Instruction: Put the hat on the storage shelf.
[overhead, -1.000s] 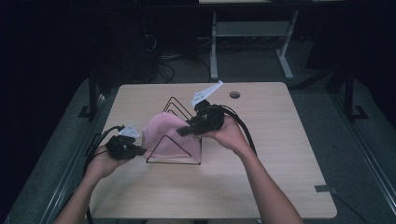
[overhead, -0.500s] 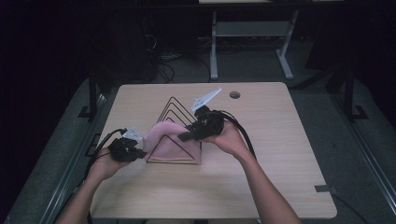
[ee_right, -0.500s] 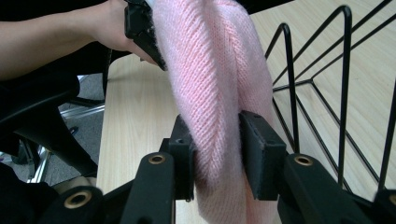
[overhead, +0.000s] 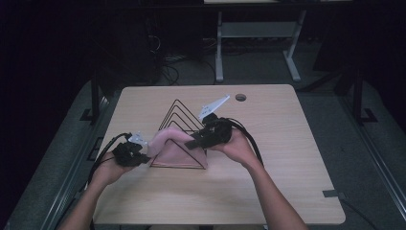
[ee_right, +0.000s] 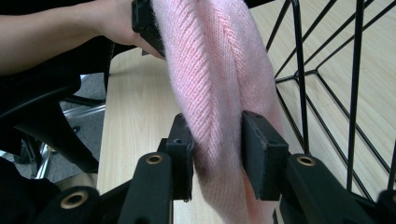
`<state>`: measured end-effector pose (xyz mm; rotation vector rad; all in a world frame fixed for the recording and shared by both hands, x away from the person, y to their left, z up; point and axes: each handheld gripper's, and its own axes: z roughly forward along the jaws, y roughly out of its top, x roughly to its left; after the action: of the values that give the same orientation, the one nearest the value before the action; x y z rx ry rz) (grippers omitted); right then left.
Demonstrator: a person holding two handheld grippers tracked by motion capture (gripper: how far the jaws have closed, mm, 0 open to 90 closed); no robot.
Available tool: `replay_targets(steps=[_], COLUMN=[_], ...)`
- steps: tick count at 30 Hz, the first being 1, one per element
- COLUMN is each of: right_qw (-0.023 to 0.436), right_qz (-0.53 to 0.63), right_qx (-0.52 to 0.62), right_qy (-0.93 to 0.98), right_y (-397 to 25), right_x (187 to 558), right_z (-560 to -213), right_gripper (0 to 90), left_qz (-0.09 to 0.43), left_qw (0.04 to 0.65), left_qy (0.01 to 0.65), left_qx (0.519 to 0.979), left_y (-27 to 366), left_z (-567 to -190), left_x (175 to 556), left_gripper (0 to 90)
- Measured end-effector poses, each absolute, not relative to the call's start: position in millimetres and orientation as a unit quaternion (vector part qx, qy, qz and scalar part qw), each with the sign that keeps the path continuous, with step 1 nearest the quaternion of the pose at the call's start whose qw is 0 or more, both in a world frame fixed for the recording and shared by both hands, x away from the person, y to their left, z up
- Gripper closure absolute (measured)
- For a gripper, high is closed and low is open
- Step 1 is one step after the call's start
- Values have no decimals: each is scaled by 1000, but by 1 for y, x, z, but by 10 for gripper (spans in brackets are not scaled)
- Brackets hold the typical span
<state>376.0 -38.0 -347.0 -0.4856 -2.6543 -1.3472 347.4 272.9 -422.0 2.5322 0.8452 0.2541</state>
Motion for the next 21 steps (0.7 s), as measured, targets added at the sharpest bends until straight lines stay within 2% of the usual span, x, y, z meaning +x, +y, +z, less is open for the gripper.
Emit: replay_targets(steps=[5,7,10,21], right_qw=[66,60,54,54], right_qz=[-452,-452,-448,-447], right_qx=[-163,-156,-154,-154], right_qy=[-874,-876,-879,-880], right_y=[-41,-41,-37,-35], right_x=[374,374,374,374], right_z=[-348,-349,-349,-351], right_gripper=[665,745,779,752], left_qz=[92,90,92,86], left_qw=[224,221,215,208], left_qy=[307,307,308,313], left_qx=[920,921,922,923], left_y=[272,271,271,272], left_z=[-423,-425,-426,-429], left_x=[348,348,348,350], left_gripper=[869,870,870,869])
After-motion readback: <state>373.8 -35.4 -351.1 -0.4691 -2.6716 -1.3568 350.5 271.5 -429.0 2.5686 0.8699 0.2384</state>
